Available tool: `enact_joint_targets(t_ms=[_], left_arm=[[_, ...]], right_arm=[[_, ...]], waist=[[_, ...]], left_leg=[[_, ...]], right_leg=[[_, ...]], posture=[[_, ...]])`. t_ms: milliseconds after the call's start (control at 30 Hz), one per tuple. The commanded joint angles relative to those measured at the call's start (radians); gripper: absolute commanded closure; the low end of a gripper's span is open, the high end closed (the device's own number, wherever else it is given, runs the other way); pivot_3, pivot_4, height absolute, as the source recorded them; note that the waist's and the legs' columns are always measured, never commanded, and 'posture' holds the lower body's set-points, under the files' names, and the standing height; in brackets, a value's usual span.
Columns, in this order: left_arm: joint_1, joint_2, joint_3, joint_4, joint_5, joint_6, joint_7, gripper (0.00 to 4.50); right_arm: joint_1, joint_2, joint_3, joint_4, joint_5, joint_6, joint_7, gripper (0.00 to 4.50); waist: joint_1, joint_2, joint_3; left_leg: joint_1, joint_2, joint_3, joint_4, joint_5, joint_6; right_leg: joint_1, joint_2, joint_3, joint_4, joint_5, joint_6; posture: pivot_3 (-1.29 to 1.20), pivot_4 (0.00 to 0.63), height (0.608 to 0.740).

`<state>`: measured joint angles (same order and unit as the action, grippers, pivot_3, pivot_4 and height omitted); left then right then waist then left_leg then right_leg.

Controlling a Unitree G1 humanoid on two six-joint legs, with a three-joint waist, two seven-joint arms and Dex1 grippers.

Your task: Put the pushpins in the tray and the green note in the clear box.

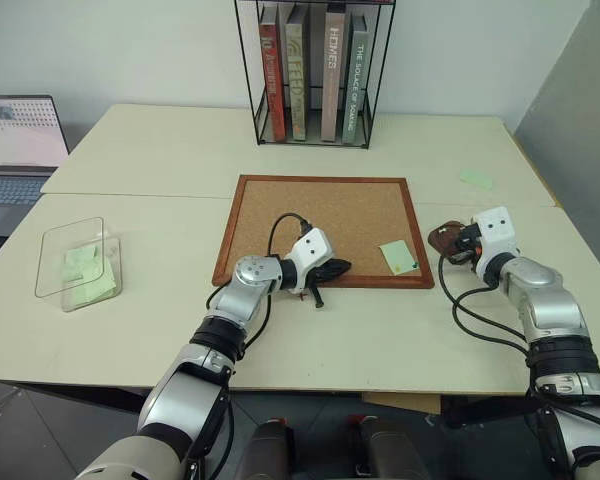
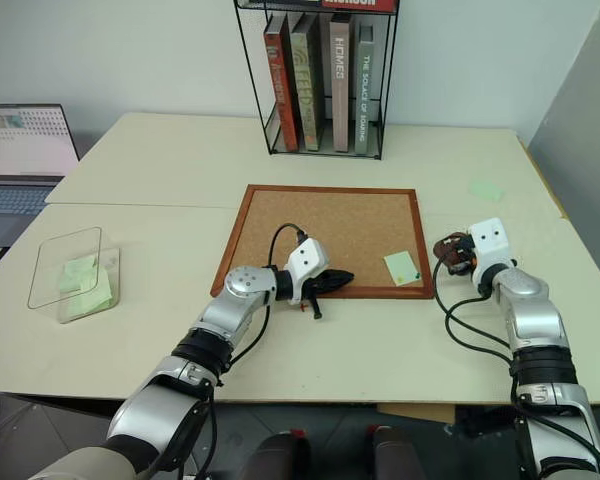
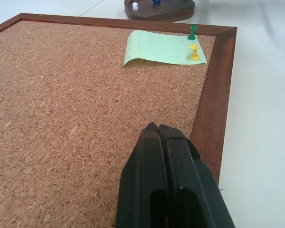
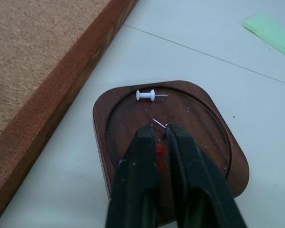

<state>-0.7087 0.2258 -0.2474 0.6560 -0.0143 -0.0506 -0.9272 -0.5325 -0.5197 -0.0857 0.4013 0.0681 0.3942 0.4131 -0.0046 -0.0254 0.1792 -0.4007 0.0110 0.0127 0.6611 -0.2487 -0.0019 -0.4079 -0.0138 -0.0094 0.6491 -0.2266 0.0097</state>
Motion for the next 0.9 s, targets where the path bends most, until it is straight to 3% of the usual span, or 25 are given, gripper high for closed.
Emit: enact_joint_targets(t_ms=[33, 200, 233, 433, 633, 800, 900], left_arm=[[0.029, 0.007, -0.021, -0.015, 0.018, 0.006, -0.019, 4.50], [0.037, 0.013, -0.025, -0.030, 0.018, 0.009, -0.030, 4.50], [0.037, 0.013, -0.025, -0.031, 0.018, 0.009, -0.029, 4.50], [0.038, 0.010, -0.028, -0.030, 0.021, 0.008, -0.025, 4.50], [0.036, 0.012, -0.028, -0.026, 0.023, 0.005, -0.024, 4.50], [0.039, 0.015, -0.026, -0.029, 0.026, 0.004, -0.020, 4.50], [0.041, 0.018, -0.026, -0.029, 0.026, 0.005, -0.022, 4.50]], right_arm=[[-0.032, -0.007, -0.010, 0.006, -0.010, -0.038, -0.011, 3.04], [-0.041, -0.003, -0.034, 0.000, 0.006, -0.051, -0.017, 2.09], [-0.041, 0.000, -0.043, -0.013, 0.018, -0.055, -0.015, 1.73], [-0.043, 0.039, -0.159, -0.103, 0.149, -0.053, -0.008, 0.49], [-0.002, 0.024, -0.170, -0.151, 0.145, -0.114, 0.002, 0.49], [0.161, 0.015, -0.082, -0.351, 0.209, -0.075, 0.172, 0.49], [0.224, 0.020, -0.040, -0.410, 0.199, -0.077, 0.192, 0.49]], waist=[[0.000, 0.000, 0.000], [-0.001, 0.000, 0.000], [-0.001, 0.000, 0.000], [0.000, 0.000, 0.000], [0.000, 0.000, 0.000], [0.001, 0.000, 0.000], [-0.001, 0.000, 0.000]], left_leg=[[0.000, 0.000, 0.000, 0.000, 0.000, 0.000], [0.000, 0.001, -0.001, 0.000, 0.000, 0.000], [0.000, 0.001, -0.001, 0.000, 0.000, 0.000], [0.000, 0.001, -0.001, 0.000, 0.000, 0.000], [0.000, 0.001, -0.001, 0.000, 0.000, 0.000], [0.000, 0.001, -0.001, -0.001, 0.000, 0.000], [0.000, 0.001, -0.001, 0.000, 0.000, 0.000]], right_leg=[[0.000, 0.000, 0.000, 0.000, 0.000, 0.000], [0.000, 0.000, 0.000, 0.000, 0.000, 0.000], [0.000, 0.000, 0.000, 0.000, 0.000, 0.000], [0.000, 0.000, 0.000, 0.000, 0.000, 0.000], [0.000, 0.000, 0.000, 0.000, 0.000, 0.000], [0.000, 0.000, 0.000, 0.000, 0.000, 0.000], [0.000, 0.001, 0.000, 0.000, 0.000, 0.000]], posture=[[0.00, 0.150, 0.740], [0.00, 0.150, 0.740], [0.00, 0.150, 0.740], [0.00, 0.150, 0.740], [0.00, 0.150, 0.740], [0.00, 0.150, 0.740], [0.00, 0.150, 0.740]])
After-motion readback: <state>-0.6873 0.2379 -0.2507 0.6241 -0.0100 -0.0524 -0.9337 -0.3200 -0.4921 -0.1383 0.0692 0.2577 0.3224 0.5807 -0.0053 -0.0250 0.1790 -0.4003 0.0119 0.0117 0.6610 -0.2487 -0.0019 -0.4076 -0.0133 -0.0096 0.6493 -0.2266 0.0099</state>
